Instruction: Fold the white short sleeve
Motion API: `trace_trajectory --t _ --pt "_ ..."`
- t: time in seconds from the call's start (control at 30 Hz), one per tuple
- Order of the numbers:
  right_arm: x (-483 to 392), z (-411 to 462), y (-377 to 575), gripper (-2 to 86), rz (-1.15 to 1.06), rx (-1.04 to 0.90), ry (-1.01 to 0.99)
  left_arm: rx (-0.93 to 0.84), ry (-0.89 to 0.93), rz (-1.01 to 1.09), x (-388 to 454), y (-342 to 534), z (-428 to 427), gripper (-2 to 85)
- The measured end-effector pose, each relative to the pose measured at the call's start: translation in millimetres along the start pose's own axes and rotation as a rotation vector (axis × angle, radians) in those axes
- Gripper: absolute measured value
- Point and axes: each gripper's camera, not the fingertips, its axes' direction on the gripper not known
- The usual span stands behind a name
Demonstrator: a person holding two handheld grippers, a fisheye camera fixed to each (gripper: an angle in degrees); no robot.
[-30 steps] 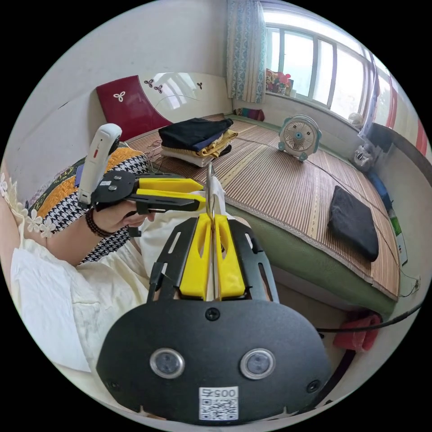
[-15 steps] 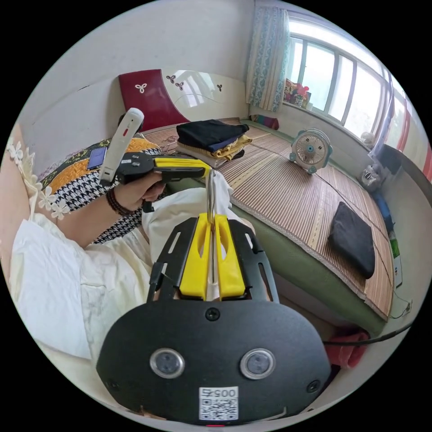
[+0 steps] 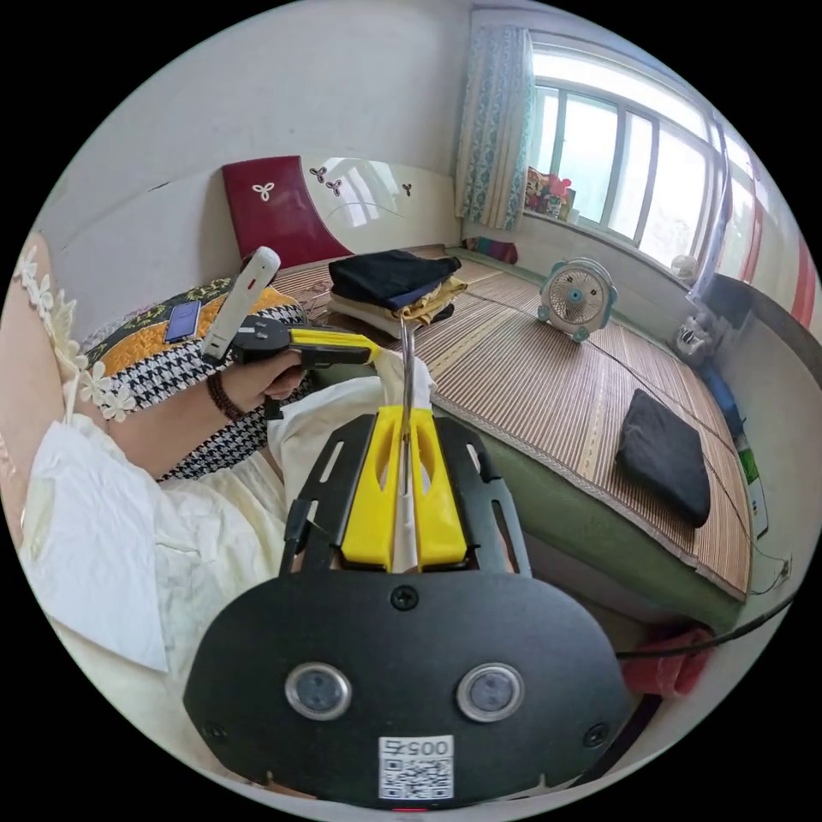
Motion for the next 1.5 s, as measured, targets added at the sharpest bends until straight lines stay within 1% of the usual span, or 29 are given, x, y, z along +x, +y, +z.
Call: trace_trajectory --t 0.13,0.2,0.3,0.4,0.5,0.6,0.73,0.9,1.03,1.1,1.33,1.5 --pt "2.7 21.0 -8.7 -1.4 0.062 -0.034 0.012 -0.001 0.074 0.072 4.1 8.0 -21.3 4.2" --pt "3.8 28.9 -12.8 -1.4 0.078 -0.045 0.007 0.057 0.190 0.130 9.0 6.6 -48.4 4.7" --pt "2.8 40.7 -20.1 -1.4 0.088 -0.061 0.011 0.161 0.315 0.189 21.6 1.9 -79.1 6.5" --pt "-4.6 48.9 -25.8 -1.4 0.058 -0.068 0.034 0.204 0.410 0.198 32.8 -4.6 -88.1 7.8" --pt "-13.0 53.1 -28.2 -1.4 0.029 -0.068 0.056 0.187 0.468 0.163 36.7 -8.9 -75.7 8.0" --pt "-18.2 56.0 -28.3 -1.4 0.017 -0.069 0.067 0.158 0.462 0.181 41.3 -10.7 -63.2 7.9" --pt "-20.9 60.2 -26.3 -1.4 0.008 -0.064 0.086 0.174 0.498 0.208 42.5 -10.7 -61.8 4.6" --pt "-15.4 65.2 -24.0 -0.9 0.026 -0.054 0.052 0.192 0.461 0.226 40.4 -6.4 -66.2 4.0" --pt "-15.5 75.8 -19.3 1.3 0.015 -0.090 0.052 0.236 0.432 0.196 27.5 -4.3 -75.2 3.9" --pt "-16.2 83.1 -16.4 1.9 0.008 -0.118 0.044 0.281 0.401 0.170 13.5 -3.9 -83.3 3.5" --pt "-25.5 110.3 -11.2 3.2 0.009 -0.197 -0.021 0.346 0.277 0.090 -38.6 -2.8 -103.0 3.1" --pt "-37.7 124.0 -19.2 4.4 -0.005 -0.208 -0.100 0.387 0.135 0.007 -94.4 3.2 -123.2 2.8"
